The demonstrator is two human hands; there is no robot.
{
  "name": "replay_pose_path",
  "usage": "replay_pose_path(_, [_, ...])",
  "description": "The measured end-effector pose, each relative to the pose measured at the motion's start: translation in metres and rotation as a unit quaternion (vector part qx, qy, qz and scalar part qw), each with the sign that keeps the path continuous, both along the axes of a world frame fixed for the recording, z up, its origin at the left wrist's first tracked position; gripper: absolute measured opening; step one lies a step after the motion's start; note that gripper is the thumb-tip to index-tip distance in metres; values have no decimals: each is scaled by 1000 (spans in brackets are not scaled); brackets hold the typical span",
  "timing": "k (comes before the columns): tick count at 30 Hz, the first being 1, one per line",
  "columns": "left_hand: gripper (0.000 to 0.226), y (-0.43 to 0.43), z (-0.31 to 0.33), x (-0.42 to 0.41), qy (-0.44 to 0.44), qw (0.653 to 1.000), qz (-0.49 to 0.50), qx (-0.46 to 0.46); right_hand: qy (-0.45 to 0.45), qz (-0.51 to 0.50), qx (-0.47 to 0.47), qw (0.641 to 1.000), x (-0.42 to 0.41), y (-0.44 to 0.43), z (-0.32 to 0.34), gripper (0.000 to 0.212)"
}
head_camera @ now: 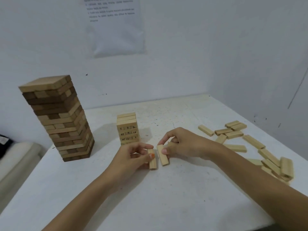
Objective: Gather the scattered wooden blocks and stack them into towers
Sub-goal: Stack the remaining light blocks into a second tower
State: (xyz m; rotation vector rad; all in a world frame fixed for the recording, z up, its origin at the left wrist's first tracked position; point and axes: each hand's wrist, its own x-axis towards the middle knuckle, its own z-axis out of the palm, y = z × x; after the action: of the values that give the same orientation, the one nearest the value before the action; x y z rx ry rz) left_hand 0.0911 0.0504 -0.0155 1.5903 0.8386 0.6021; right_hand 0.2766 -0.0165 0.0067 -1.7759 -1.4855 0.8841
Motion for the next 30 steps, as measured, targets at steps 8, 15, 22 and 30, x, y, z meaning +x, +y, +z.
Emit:
replay_pose_path(8, [16,6,-7,-11,53,995,25,82,21,17,-16,1000,-15,13,-10,15])
replay_pose_path(15, [8,5,-12,-12,80,984,55,149,-1,-9,-19,1000,-15,4,-15,13])
replay_pose_path(22, [12,6,-3,-17,111,985,20,134,100,-40,-22,994,-13,-3,-4,26])
replay_pose_path(30, [62,5,-1,-26,150,977,-39,149,62,-80,25,995,-5,-1,-21,6])
